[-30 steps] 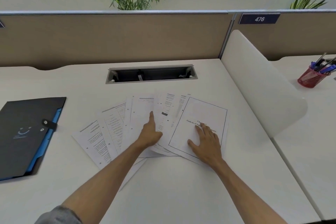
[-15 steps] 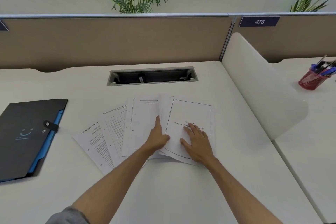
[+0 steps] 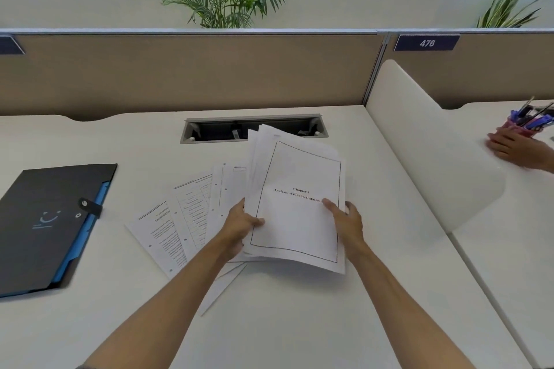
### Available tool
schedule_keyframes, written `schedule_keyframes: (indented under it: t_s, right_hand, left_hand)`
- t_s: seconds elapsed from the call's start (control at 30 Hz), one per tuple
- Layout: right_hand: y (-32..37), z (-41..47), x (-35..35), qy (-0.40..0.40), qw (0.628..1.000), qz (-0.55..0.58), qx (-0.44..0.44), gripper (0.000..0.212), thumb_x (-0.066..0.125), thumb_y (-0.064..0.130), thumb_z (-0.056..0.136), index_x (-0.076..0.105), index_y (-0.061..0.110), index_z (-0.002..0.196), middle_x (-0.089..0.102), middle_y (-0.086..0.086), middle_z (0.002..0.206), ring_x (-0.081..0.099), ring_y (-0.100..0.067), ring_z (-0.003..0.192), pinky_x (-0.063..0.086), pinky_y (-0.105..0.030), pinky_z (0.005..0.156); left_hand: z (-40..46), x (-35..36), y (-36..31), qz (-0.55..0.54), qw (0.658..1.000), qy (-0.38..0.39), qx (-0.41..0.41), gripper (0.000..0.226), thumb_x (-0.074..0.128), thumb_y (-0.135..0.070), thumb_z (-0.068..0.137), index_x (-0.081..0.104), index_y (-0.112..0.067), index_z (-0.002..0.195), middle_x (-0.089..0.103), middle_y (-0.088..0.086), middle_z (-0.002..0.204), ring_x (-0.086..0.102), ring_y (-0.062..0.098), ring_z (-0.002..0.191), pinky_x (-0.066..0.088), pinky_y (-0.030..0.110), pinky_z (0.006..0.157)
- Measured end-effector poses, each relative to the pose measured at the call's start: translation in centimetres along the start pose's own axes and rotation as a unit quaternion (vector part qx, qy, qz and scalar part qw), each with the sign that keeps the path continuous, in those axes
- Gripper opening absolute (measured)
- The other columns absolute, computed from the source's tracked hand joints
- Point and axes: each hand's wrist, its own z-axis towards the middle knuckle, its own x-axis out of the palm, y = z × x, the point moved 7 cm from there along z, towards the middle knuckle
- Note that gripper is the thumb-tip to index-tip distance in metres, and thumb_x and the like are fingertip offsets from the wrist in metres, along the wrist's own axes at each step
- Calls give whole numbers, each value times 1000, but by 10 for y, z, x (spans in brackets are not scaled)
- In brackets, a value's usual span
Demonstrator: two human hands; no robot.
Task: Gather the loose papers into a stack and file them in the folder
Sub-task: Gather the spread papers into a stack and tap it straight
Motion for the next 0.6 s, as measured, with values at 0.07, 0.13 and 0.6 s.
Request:
schedule_keyframes:
  t_s: [0.07, 0.13, 0.6]
  right_hand:
    - [1, -3, 11, 72, 994, 81, 31, 43, 74, 28, 84, 64, 10, 121, 72, -7, 116, 70, -26, 101, 55, -44, 93]
    - [4, -7, 19, 109, 991, 75, 21, 28, 71, 18, 86, 69, 8, 112, 75, -8, 106, 73, -25, 92, 58, -41, 85]
    - [8, -10, 62, 91, 975, -176, -102, 29, 65, 18, 89, 65, 13, 117, 60, -6, 123, 61, -26, 111, 49, -35, 95]
  left_hand:
    - [-3, -3, -1, -3, 1000, 7, -2, 49, 54, 18, 80, 59, -12, 120, 70, 8, 105, 68, 24, 92, 58, 30, 65]
    - [-6, -6, -2, 12, 1000, 6, -3, 52, 51, 18, 77, 58, -13, 118, 68, 6, 108, 64, 25, 97, 55, 29, 69]
    - [3, -46, 21, 308, 934, -179, -7, 41, 58, -18, 84, 58, -13, 125, 47, 12, 138, 37, 32, 131, 29, 50, 110]
